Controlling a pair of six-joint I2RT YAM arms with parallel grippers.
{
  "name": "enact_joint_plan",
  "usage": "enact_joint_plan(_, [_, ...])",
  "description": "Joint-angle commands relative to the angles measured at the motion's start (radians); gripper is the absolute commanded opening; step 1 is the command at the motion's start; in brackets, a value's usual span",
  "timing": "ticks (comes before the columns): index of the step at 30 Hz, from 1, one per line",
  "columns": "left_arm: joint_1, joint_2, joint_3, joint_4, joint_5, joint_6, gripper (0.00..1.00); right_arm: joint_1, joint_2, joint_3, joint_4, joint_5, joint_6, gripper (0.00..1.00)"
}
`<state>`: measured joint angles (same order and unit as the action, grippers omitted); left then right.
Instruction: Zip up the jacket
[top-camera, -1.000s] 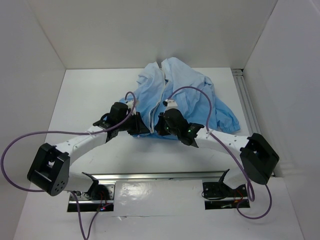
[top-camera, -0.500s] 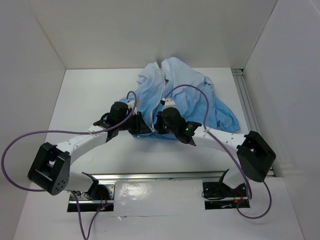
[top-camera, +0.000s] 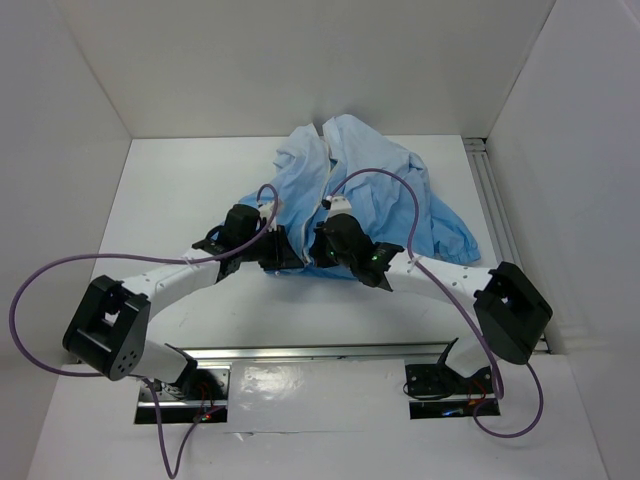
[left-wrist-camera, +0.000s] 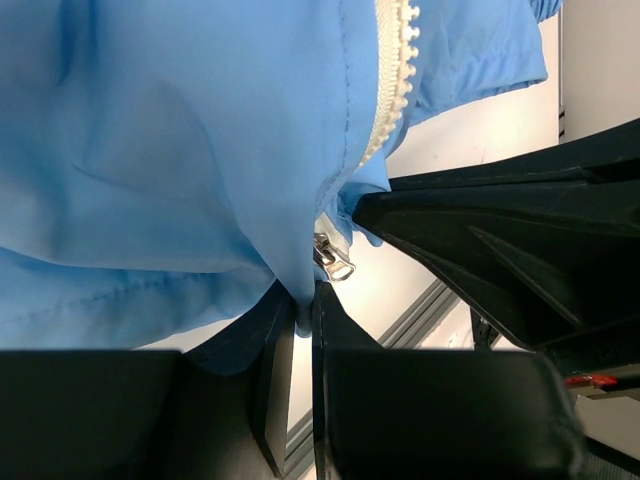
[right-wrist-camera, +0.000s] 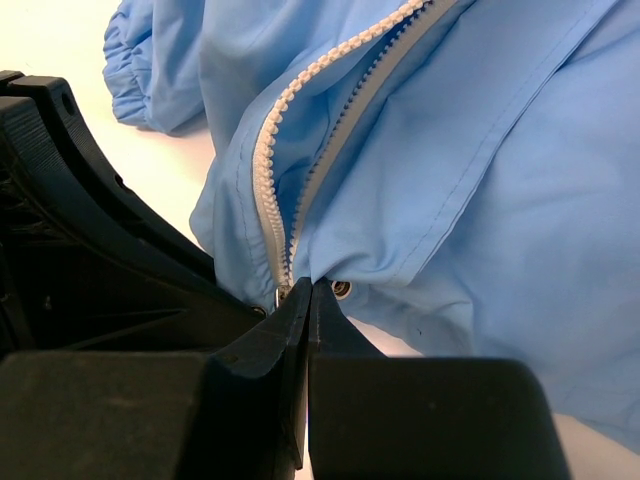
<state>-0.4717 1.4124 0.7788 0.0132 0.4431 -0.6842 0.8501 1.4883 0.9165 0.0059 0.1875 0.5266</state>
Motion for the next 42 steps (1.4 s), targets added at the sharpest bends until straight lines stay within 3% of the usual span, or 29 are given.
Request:
enact_joint_plan(1, [-0.007, 0.011, -0.006, 0.025, 0.078, 0.011, 0.0, -0.009, -0.022, 0.033, 0.074, 0.033, 0.01, 0.0])
enact_joint_plan(24, [-0.007, 0.011, -0.024, 0.025, 0.098, 0.011, 0.0, -0.019, -0.042, 0.013, 0.019, 0.05, 0.059, 0.0])
enact_joint_plan(29, [-0.007, 0.02, -0.024, 0.025, 0.137, 0.011, 0.0, -0.019, -0.042, 0.013, -0.024, 0.012, 0.059, 0.1])
enact_joint_plan(31, [-0.007, 0.029, -0.033, 0.016, 0.147, 0.02, 0.0, -0.019, -0.051, 0.013, -0.015, 0.003, 0.059, 0.0])
enact_joint_plan(42, [-0.007, 0.02, -0.026, 0.016, 0.177, 0.02, 0.0, -0.019, -0.03, 0.002, 0.062, 0.044, 0.105, 0.0])
